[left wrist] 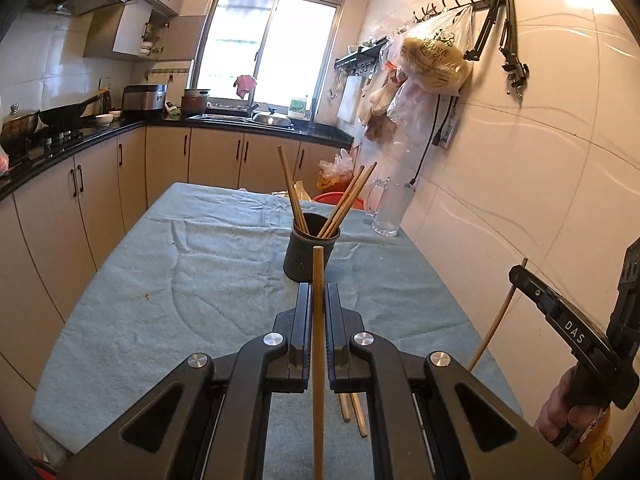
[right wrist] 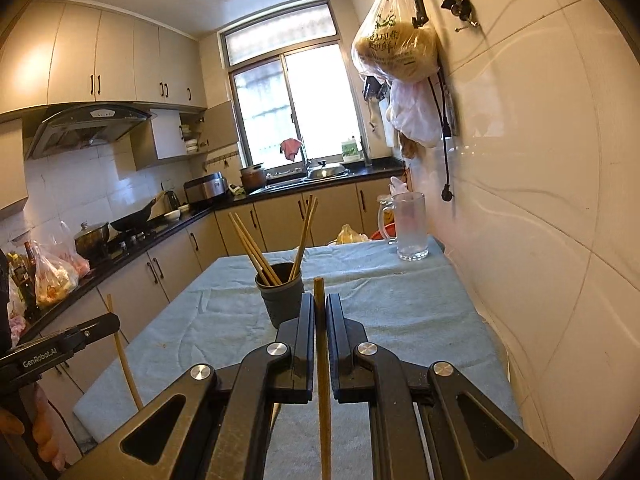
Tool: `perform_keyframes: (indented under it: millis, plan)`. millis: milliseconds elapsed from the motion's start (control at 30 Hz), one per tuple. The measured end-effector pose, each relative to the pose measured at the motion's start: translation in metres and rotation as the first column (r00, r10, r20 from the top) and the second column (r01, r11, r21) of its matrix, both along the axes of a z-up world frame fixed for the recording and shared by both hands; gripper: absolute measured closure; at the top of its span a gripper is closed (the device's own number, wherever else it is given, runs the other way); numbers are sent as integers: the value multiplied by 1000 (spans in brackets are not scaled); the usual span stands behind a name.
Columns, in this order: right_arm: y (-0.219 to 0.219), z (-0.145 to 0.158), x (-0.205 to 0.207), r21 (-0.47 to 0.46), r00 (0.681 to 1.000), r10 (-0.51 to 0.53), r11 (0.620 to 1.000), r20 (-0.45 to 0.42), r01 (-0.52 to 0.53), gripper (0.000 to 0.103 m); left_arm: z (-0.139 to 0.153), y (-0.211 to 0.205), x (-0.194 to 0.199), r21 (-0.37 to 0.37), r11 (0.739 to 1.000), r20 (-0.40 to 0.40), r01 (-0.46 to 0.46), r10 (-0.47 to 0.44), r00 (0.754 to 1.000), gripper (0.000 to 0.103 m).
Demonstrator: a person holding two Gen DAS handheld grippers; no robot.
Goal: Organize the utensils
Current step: 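Lift both chopsticks and carry them above the black holder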
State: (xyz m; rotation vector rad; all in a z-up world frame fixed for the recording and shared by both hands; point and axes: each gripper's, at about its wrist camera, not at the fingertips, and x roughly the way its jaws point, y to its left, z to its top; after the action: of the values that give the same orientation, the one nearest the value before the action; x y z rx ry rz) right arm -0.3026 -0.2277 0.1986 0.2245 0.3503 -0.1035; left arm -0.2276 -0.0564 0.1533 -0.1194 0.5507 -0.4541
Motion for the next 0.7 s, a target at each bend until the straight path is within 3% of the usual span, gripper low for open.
perform_keyframes:
  millis: [700]
  plan:
    - [-6, 7, 14, 47, 999, 45, 998, 0, -45, 97, 26, 4, 20, -27, 999, 27, -30, 31, 999, 98]
